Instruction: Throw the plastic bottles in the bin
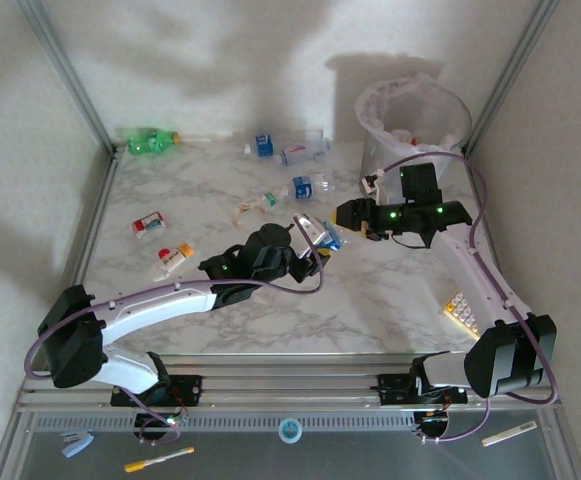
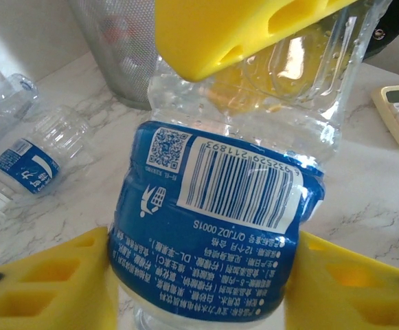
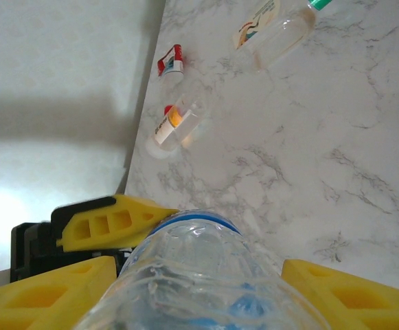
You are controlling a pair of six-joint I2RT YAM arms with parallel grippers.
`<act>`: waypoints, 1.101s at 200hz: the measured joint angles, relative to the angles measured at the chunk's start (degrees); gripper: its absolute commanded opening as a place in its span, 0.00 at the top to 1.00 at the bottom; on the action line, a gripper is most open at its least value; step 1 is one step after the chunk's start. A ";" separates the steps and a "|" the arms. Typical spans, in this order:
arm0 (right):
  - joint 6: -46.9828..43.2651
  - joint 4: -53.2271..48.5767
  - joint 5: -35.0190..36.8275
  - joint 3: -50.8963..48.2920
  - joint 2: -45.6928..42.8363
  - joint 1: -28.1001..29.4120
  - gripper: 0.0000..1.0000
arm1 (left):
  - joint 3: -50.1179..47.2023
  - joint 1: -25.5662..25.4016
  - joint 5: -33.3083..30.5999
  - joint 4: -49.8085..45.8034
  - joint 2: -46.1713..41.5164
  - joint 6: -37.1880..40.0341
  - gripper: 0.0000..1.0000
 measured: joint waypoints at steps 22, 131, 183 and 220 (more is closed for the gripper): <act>0.04 -0.07 -0.17 0.02 0.00 0.00 0.62 | 0.44 -0.26 -0.17 -0.09 0.42 -0.37 0.23; -1.07 -3.30 2.60 0.52 0.00 0.20 0.66 | 0.48 -0.28 -1.57 2.38 0.81 -1.05 0.00; -4.13 -8.57 15.13 7.04 -0.07 0.20 0.68 | -4.79 -0.28 -2.45 5.42 -4.39 -3.63 0.00; -6.32 -9.99 23.12 10.38 -0.85 0.20 0.68 | -8.92 -0.28 -3.52 6.99 -9.57 -5.42 0.00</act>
